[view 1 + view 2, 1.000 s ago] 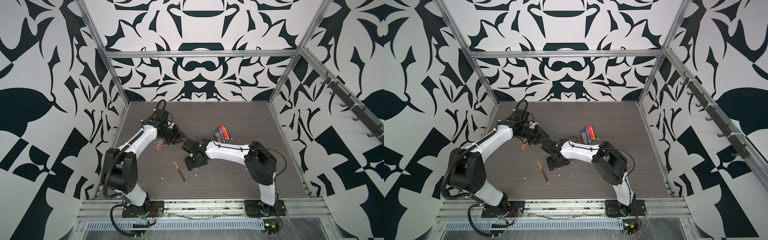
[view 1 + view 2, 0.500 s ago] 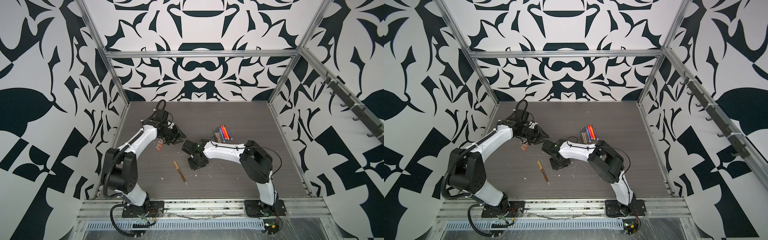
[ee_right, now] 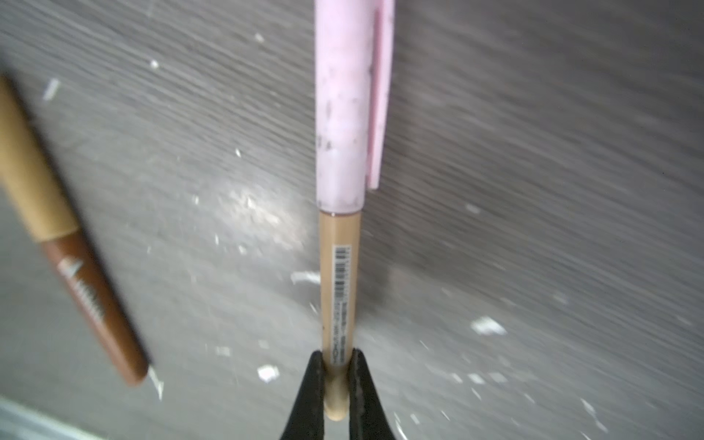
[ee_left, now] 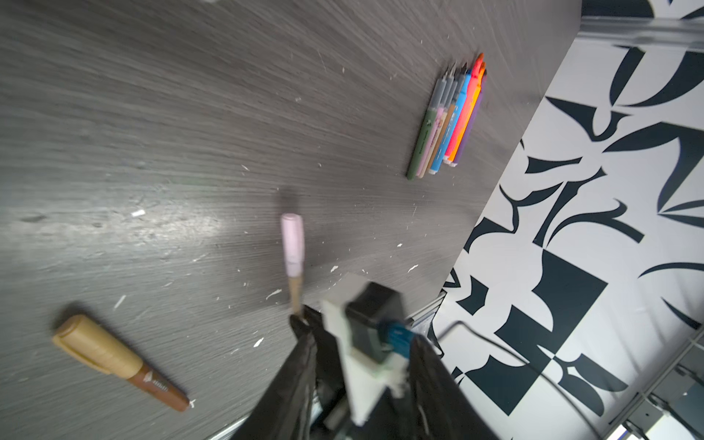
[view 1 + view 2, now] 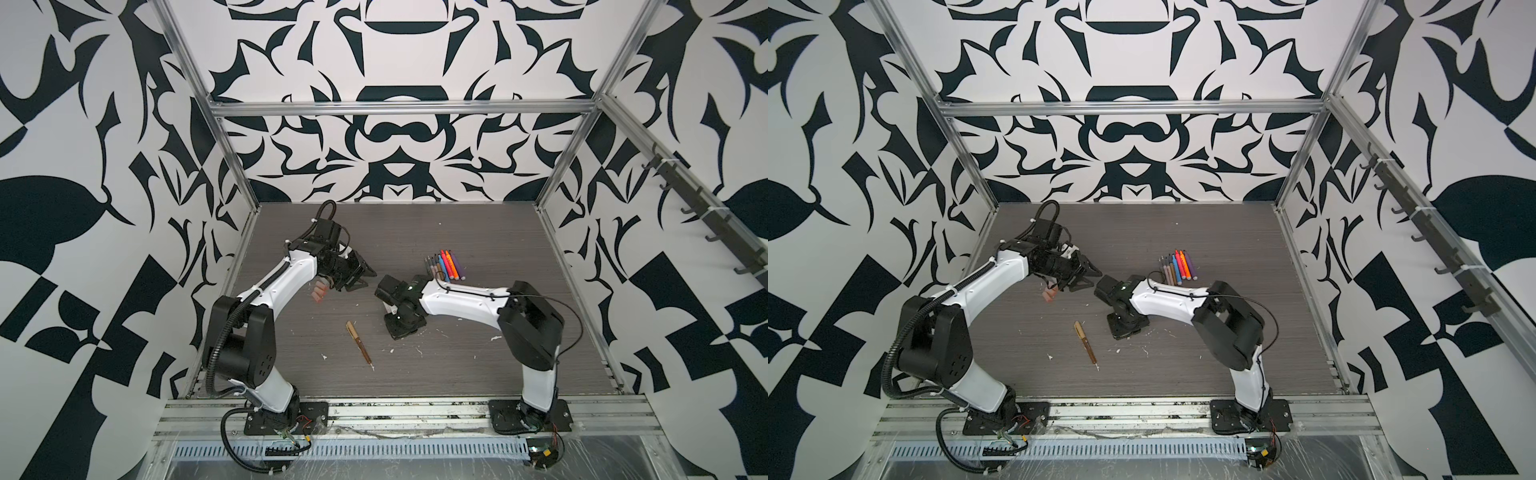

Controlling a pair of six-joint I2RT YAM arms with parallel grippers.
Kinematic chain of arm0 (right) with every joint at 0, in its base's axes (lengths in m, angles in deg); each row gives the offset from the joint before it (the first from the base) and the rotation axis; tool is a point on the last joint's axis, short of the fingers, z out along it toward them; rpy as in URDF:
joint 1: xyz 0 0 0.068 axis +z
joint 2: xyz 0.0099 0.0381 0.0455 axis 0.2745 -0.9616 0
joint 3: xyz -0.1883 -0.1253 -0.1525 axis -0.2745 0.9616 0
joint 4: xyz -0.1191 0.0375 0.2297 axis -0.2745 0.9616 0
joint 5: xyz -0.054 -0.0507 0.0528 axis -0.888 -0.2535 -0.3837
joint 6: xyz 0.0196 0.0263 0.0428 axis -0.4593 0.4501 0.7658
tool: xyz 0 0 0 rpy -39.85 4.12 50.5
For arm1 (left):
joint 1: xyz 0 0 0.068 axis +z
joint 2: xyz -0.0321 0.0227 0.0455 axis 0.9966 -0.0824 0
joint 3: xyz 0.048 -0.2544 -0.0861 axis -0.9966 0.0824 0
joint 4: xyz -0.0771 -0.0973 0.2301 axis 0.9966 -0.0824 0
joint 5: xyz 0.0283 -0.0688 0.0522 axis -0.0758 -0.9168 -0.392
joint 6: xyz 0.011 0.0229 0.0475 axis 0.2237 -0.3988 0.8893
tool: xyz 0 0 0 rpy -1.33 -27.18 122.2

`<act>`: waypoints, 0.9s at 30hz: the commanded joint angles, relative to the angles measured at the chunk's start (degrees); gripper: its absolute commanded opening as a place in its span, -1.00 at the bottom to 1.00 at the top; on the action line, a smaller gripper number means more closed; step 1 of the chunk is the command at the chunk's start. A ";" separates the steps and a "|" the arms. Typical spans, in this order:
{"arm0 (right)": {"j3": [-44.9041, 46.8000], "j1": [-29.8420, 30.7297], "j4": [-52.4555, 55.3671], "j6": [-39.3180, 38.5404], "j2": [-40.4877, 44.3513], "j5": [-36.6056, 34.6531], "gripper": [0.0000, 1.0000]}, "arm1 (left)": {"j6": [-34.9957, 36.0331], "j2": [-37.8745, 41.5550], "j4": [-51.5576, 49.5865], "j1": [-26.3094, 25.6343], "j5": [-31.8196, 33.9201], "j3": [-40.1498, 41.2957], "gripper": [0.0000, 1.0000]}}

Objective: Remove pen caps from pens
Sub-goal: Pick up the pen from the center of the table, then open the pen cap on the pen.

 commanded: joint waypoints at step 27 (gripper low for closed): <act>6.84 -11.83 6.41 -2.46 23.63 15.47 -1.00 | -3.74 -12.45 -4.00 -17.60 5.62 -15.29 -0.14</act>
